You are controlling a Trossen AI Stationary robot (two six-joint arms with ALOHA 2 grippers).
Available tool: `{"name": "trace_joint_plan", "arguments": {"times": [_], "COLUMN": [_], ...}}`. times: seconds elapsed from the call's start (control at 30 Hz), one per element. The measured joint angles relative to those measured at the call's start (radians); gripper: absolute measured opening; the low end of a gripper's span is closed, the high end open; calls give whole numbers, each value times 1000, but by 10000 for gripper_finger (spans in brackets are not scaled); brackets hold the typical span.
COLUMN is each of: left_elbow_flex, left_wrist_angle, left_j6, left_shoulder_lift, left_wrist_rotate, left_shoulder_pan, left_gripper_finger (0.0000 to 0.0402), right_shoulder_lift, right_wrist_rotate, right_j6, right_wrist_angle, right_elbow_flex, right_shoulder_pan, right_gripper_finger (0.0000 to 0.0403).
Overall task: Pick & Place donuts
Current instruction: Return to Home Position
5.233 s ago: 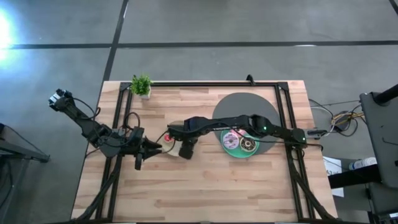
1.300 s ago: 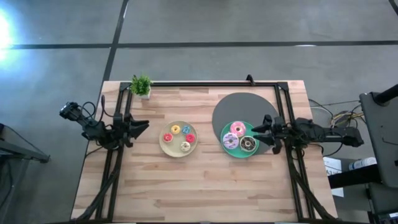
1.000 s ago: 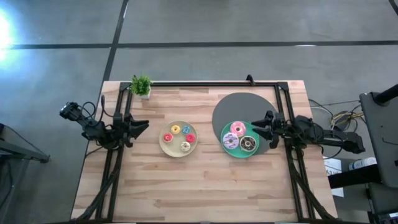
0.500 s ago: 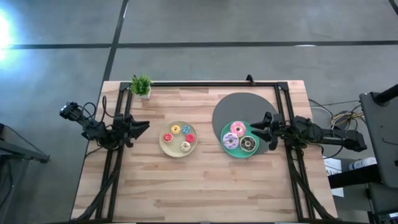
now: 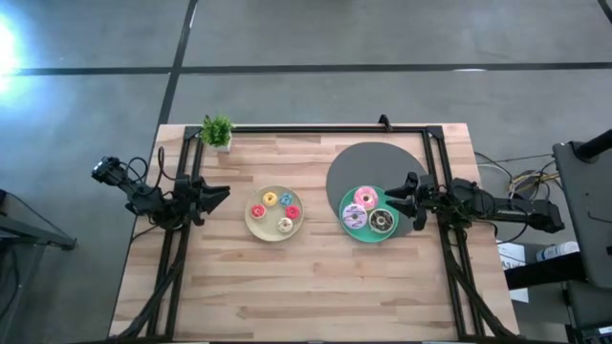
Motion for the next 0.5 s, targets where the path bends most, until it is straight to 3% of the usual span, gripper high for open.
{"name": "trace_joint_plan", "arguments": {"times": [0.1, 0.3, 0.5], "left_elbow_flex": [0, 0, 0], "left_wrist_angle": [0, 0, 0], "left_j6": [0, 0, 6], "left_shoulder_lift": [0, 0, 0], "left_wrist_rotate": [0, 0, 0], "left_shoulder_pan": [0, 0, 0], "left_gripper_finger": [94, 94, 94], "right_shoulder_lift": [0, -1, 2], "right_wrist_rotate": [-2, -98, -134], "right_j6": [-89, -504, -523], "right_wrist_angle": [-4, 20, 6], "right_elbow_flex": [0, 0, 1], "right_shoulder_pan": [0, 0, 0], "right_gripper_finger": [173, 175, 184]}}
